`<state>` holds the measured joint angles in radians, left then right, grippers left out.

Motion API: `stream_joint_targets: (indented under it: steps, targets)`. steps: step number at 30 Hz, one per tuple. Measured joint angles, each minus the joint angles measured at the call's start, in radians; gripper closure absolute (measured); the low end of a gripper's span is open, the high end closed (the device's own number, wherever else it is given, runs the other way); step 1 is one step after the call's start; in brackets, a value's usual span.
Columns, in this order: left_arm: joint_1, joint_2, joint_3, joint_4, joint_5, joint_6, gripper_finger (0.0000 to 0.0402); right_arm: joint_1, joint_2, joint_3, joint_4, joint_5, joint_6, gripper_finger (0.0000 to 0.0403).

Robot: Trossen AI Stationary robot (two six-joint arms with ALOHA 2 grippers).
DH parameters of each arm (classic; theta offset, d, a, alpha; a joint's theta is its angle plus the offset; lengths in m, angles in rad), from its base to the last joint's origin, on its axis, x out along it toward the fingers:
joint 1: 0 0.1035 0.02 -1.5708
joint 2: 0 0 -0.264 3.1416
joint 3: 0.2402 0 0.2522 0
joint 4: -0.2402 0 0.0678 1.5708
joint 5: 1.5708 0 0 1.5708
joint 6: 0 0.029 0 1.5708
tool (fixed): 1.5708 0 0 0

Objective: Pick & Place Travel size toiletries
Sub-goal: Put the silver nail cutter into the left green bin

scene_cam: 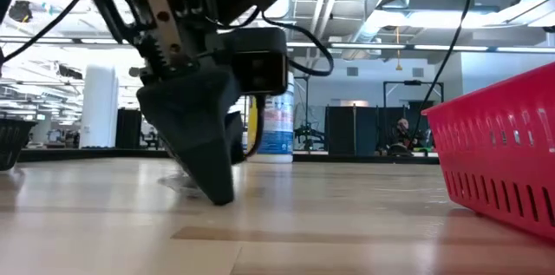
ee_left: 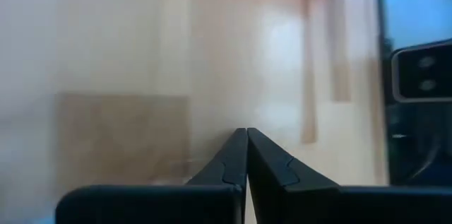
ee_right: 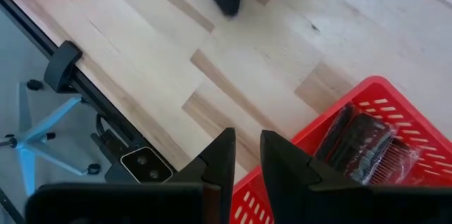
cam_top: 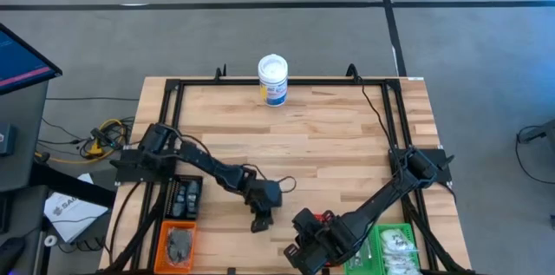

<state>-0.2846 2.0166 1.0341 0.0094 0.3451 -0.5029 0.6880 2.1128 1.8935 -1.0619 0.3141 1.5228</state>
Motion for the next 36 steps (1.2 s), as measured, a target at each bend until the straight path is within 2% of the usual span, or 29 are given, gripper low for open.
stream_joint_targets:
  steps: [4,9,16,19,28,32,36]
  targets:
    - [0.022,-0.058,-0.015,-0.079,-0.080,0.053,0.0402,0.000,0.000,0.000,0.000,0.001,0.002,0.0342]
    - [0.073,-0.164,-0.032,-0.114,-0.249,0.053,0.0401,0.000,0.000,0.000,0.000,0.009,0.004,0.0342]
    - [0.079,-0.360,-0.053,-0.103,-0.222,0.052,0.0401,-0.001,0.000,0.000,0.000,0.009,0.007,0.0342]
    - [0.068,-0.456,-0.087,-0.104,-0.250,0.037,0.0401,-0.001,0.000,0.000,-0.001,0.010,0.034,0.0342]
    - [0.036,-0.769,-0.255,-0.235,-0.451,-0.115,0.0401,-0.055,0.000,0.000,-0.060,0.053,0.095,0.0342]
    - [0.012,-0.879,-0.318,-0.256,-0.474,-0.168,0.0401,-0.119,0.000,0.000,-0.051,0.045,0.016,0.0342]
    - [0.000,-0.936,-0.367,-0.258,-0.481,-0.211,0.0401,-0.191,0.000,0.000,-0.007,0.011,-0.101,0.0342]
